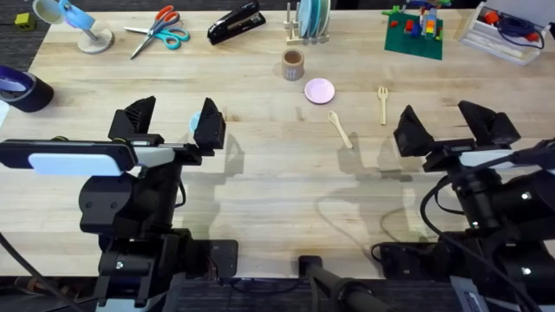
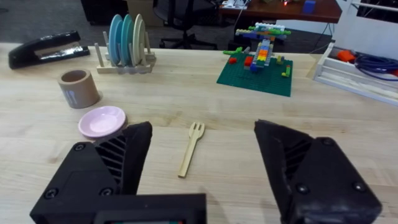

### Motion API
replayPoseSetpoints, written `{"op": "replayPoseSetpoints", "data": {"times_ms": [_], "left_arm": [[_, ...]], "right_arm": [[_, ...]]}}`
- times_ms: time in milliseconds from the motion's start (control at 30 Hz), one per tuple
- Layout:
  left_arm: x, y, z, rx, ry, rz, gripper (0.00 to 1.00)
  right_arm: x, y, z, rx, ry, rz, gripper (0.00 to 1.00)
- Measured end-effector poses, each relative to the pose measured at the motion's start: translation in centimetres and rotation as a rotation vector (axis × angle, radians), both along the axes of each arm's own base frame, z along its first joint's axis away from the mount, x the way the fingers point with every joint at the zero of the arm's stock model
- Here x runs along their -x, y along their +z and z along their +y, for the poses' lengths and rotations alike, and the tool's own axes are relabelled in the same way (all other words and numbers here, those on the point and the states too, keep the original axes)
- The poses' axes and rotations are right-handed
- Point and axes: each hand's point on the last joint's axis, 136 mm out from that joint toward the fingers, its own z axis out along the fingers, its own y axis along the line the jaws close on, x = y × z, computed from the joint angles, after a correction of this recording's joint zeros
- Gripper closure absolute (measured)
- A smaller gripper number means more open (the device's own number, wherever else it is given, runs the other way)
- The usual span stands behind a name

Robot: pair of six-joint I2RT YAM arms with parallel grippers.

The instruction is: Pick up a utensil and set it on the pink plate, then put the other utensil in the container.

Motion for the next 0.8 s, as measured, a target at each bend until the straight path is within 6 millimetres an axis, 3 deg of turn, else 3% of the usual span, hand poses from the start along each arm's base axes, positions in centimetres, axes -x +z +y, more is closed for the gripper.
{"op": "replayPoseSetpoints", "data": {"times_ms": [333, 567, 667, 800], "left_arm": [[0.0, 0.0, 0.0, 0.000, 0.000, 0.000, 0.008], [0.0, 0.3, 0.0, 0.000, 0.000, -0.005, 0.008], [0.3, 1.6, 0.0, 0.000, 0.000, -0.025, 0.008], [1.2, 5.6, 0.0, 0.004, 0.000, -0.087, 0.008]], "right_arm": [[0.0, 0.1, 0.0, 0.000, 0.001, -0.005, 0.007], [-0.1, 2.0, 0.1, 0.000, 0.008, -0.082, 0.007], [0.0, 2.5, 0.1, 0.000, 0.008, -0.096, 0.007], [0.3, 4.6, 0.1, 0.001, 0.008, -0.135, 0.007]]}}
